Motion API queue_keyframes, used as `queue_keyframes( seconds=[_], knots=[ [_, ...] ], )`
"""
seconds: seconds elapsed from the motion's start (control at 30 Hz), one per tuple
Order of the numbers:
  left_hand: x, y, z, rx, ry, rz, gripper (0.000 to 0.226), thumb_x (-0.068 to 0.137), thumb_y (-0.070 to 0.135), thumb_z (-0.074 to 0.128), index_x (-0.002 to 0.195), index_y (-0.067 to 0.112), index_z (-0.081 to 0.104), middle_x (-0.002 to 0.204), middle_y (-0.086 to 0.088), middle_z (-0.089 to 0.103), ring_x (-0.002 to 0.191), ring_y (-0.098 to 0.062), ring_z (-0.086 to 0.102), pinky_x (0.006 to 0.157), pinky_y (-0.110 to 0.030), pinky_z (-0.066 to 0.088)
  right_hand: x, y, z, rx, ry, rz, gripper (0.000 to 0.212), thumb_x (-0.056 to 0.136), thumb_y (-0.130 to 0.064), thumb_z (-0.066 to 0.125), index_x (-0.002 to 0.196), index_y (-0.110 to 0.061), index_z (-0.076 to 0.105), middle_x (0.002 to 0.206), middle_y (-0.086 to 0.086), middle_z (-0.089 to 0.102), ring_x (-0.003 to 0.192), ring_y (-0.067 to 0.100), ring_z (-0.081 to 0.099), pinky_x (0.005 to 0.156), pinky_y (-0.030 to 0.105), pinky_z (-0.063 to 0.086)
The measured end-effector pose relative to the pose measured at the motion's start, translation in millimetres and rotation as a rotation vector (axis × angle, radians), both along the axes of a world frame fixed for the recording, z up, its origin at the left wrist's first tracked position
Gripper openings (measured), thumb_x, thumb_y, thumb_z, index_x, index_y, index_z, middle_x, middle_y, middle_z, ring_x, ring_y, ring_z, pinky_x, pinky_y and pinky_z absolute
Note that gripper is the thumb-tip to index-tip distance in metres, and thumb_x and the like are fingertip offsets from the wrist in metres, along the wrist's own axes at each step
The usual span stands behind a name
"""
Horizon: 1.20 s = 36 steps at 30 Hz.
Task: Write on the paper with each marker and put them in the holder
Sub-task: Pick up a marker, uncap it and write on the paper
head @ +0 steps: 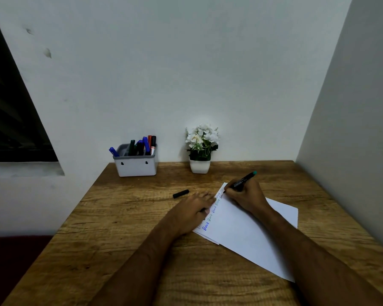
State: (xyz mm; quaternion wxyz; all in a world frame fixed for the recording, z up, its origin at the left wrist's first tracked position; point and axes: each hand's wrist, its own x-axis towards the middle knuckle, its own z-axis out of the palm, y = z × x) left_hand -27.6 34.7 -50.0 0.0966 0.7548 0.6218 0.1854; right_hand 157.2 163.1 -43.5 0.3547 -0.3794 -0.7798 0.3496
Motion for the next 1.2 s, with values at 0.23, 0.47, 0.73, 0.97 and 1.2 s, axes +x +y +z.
queue_keyframes(
  seconds=[0.23,0.47,0.73,0.97,1.2],
  knots=[
    [0,1,0,0.013,-0.012,-0.004,0.048,0.102,0.018,0.041,0.15,0.018,0.039,0.16,0.002,0.028,0.149,-0.009,0.018,0.122,-0.029,0.013,-2,1,-1,0.012,0.015,-0.012,0.009,0.081,-0.001,0.07,0.076,0.005,0.068,0.062,0.019,0.066,0.052,0.01,0.055,0.049,0.029,0.041],
    [1,1,0,0.037,-0.016,-0.008,0.046,0.102,0.016,0.041,0.149,0.017,0.041,0.16,0.003,0.027,0.149,-0.009,0.017,0.119,-0.021,0.007,-1,0,0,-0.014,0.02,0.013,0.006,0.082,0.002,0.07,0.077,0.001,0.073,0.057,0.001,0.064,0.048,0.001,0.053,0.047,0.021,0.04],
    [0,1,-1,0.033,-0.011,-0.002,0.048,0.102,0.017,0.042,0.15,0.019,0.038,0.16,0.004,0.027,0.15,-0.009,0.017,0.121,-0.026,0.01,-2,1,0,-0.032,0.024,0.0,0.006,0.083,0.001,0.071,0.078,-0.002,0.074,0.057,-0.007,0.066,0.049,0.0,0.056,0.049,0.02,0.043],
    [-1,2,-3,0.016,-0.012,0.014,0.048,0.103,0.02,0.041,0.151,0.021,0.038,0.16,0.005,0.027,0.149,-0.009,0.017,0.122,-0.028,0.012,0,-3,3,-0.065,0.074,-0.002,0.012,0.084,0.003,0.066,0.078,-0.004,0.074,0.053,0.008,0.065,0.043,0.013,0.054,0.047,0.026,0.043],
    [-4,3,-1,0.04,-0.085,0.032,0.046,0.099,0.009,0.046,0.145,0.016,0.048,0.155,0.003,0.038,0.146,-0.009,0.027,0.115,-0.012,0.011,-2,-9,5,-0.05,0.081,-0.06,0.01,0.082,-0.001,0.069,0.074,-0.006,0.074,0.054,-0.004,0.066,0.048,0.005,0.058,0.051,0.027,0.047]
  ],
)
